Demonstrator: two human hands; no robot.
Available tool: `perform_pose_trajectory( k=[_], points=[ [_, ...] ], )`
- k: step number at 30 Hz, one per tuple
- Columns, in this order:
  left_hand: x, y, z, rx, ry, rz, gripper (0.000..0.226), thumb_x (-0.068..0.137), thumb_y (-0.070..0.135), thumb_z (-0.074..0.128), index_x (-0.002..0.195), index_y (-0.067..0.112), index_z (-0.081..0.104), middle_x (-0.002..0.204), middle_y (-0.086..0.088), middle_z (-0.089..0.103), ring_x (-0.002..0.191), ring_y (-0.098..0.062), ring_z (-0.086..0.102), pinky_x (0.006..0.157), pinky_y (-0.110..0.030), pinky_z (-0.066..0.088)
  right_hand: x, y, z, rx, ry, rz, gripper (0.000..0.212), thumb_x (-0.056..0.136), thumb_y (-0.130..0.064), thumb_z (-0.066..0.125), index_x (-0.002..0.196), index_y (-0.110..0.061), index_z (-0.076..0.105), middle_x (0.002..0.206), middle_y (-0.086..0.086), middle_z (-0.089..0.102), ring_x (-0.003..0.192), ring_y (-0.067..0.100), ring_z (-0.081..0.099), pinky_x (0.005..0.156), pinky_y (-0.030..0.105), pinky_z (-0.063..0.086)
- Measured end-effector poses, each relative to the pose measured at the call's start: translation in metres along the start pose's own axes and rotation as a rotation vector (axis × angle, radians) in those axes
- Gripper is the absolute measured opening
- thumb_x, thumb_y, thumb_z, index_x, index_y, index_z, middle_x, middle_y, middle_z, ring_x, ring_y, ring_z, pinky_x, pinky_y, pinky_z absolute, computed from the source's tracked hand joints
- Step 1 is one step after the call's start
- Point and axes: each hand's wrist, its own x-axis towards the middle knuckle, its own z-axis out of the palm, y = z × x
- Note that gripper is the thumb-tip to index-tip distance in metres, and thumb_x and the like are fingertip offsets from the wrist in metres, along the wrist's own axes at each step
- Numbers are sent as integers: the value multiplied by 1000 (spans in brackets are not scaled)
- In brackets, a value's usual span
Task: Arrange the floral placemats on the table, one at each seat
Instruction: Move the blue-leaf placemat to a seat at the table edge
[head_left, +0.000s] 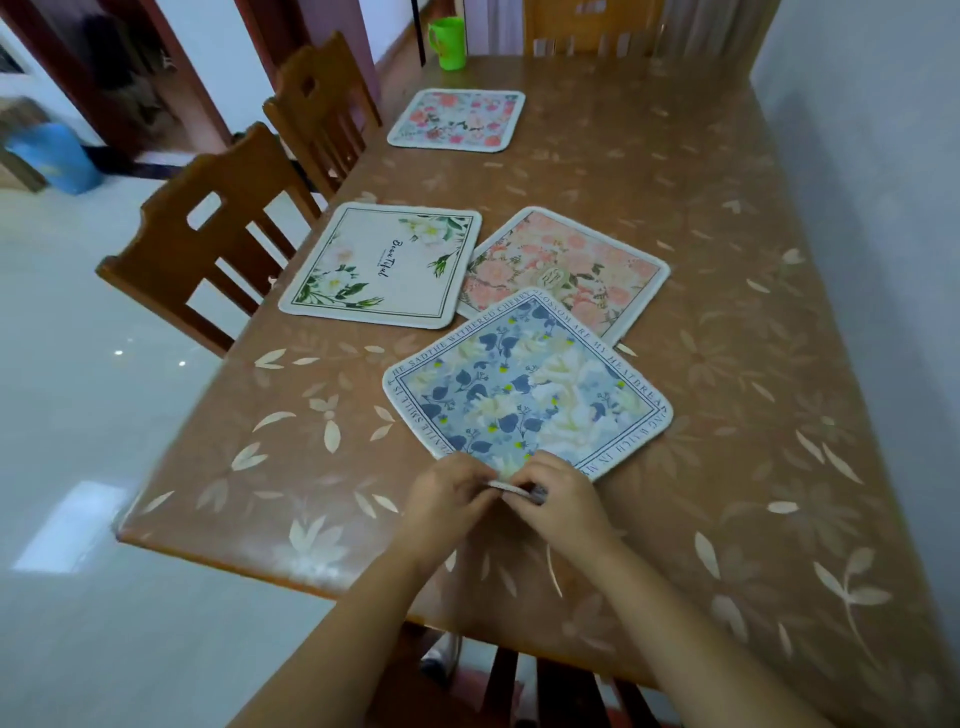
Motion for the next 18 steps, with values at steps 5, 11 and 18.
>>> perform_pose_trajectory(
  k=[5,11,18],
  points=[
    [-5,-10,-5,3,24,-85,7,73,3,72,77,7,69,79,-9,67,75,-18,59,72,-24,44,0,2,7,12,-50,-2,7,73,-8,74,76,-8,68,76,8,58,73,15,53,66,20,38],
    [-6,-21,-12,-27,81,-245,6,75,3,70,79,7,68,82,-2,63,79,-13,55,66,-13,35,7,30,-18,-177,-92,84,8,73,-9,73,78,-5,67,84,9,60,84,23,55,70,23,39],
    [-11,-15,-5,-7,-47,-108,21,68,11,78,85,9,67,85,1,55,77,-7,52,68,-4,38,9,20,-10,-227,-58,51,12,73,-13,74,71,-3,66,79,13,59,79,26,55,65,27,37]
  ],
)
